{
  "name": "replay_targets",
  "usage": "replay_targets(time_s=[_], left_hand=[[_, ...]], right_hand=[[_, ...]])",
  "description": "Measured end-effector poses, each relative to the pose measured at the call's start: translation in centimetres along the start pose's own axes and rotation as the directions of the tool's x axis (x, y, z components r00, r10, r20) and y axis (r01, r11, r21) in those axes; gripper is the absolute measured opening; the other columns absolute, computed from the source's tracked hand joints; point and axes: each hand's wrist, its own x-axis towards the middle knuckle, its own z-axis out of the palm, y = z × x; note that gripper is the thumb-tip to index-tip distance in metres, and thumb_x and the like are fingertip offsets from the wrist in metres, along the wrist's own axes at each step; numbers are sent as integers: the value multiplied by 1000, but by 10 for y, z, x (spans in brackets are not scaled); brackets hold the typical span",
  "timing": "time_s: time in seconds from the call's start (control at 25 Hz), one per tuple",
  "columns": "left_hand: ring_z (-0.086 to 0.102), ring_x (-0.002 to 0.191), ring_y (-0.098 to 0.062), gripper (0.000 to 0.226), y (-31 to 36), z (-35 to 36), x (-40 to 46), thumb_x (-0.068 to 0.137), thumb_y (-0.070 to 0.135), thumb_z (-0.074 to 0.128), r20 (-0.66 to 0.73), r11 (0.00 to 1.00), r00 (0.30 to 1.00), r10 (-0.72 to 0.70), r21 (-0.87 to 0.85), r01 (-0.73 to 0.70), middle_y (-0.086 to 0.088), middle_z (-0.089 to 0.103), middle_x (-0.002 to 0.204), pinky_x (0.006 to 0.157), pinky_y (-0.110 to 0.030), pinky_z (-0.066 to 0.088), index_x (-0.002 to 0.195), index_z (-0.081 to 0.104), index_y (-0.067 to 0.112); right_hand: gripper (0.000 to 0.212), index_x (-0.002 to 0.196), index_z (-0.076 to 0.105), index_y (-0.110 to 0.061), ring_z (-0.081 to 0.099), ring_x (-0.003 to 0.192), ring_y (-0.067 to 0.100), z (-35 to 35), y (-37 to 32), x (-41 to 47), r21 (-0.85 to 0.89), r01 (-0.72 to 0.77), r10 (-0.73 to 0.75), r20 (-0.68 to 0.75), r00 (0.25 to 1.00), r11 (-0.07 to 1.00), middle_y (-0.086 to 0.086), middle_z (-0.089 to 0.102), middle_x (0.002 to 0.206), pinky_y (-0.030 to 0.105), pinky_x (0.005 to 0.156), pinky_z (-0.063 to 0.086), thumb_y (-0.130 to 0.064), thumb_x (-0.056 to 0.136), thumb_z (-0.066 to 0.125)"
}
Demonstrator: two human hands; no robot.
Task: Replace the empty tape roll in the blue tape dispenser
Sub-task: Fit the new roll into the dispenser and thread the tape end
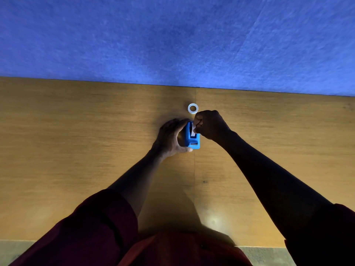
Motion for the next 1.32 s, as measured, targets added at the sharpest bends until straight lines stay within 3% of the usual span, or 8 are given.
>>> replay_targets(time_s=[0.16, 0.44, 0.56, 0.72, 1.0, 1.32], left_hand=[[28, 144, -22, 116, 0, 0, 0, 59, 56, 89, -11, 1000, 1000, 6, -4, -6, -5, 40, 155, 117, -37, 19, 154, 29, 28], [26, 145, -23, 118, -1, 1, 1, 60, 58, 88, 11, 1000, 1000, -22, 14, 22, -6, 38, 158, 115, -33, 14, 156, 28, 28], [26, 148, -25, 118, -1, 2, 1, 61, 58, 87, 26, 999, 999, -33, 13, 33, -5, 36, 159, 116, -34, 15, 157, 26, 29], [26, 149, -26, 117, 0, 0, 1, 62, 57, 88, 39, 999, 999, -37, 29, 36, -5, 36, 160, 121, -40, 21, 157, 28, 27], [30, 149, -22, 114, 3, -5, 2, 63, 59, 86, 55, 999, 998, -29, 41, 27, -1, 38, 158, 123, -45, 26, 157, 31, 24], [26, 150, -23, 116, 3, -4, 2, 64, 58, 87, 75, 998, 996, -49, 44, 45, -2, 33, 161, 125, -42, 22, 158, 28, 25]], right_hand=[[20, 95, 72, -2, 71, 86, 21, -1, 1, 1, 3, 5, -5, 4, 1000, 1000, 9, 76, 94, 38, 79, 59, -15, 80, 79], [12, 90, 74, -4, 71, 81, 18, 2, 2, 1, 36, -29, 30, -48, 998, 999, 7, 75, 90, 30, 70, 58, -16, 87, 72], [14, 93, 73, -3, 71, 80, 20, 3, 1, 0, 39, -35, 38, -64, 997, 999, 9, 75, 91, 36, 73, 60, -17, 90, 70], [10, 91, 71, -7, 70, 75, 18, 5, -2, -3, 27, -27, 29, -80, 996, 999, 7, 74, 86, 31, 67, 58, -16, 89, 70], [13, 95, 72, -7, 72, 80, 22, 6, -3, -5, 32, -7, 9, -60, 998, 999, 8, 75, 88, 41, 74, 61, -12, 83, 72], [19, 94, 68, -12, 70, 80, 17, 8, -4, -7, 36, -24, 25, -43, 999, 999, 4, 73, 90, 32, 70, 60, -12, 79, 79]])
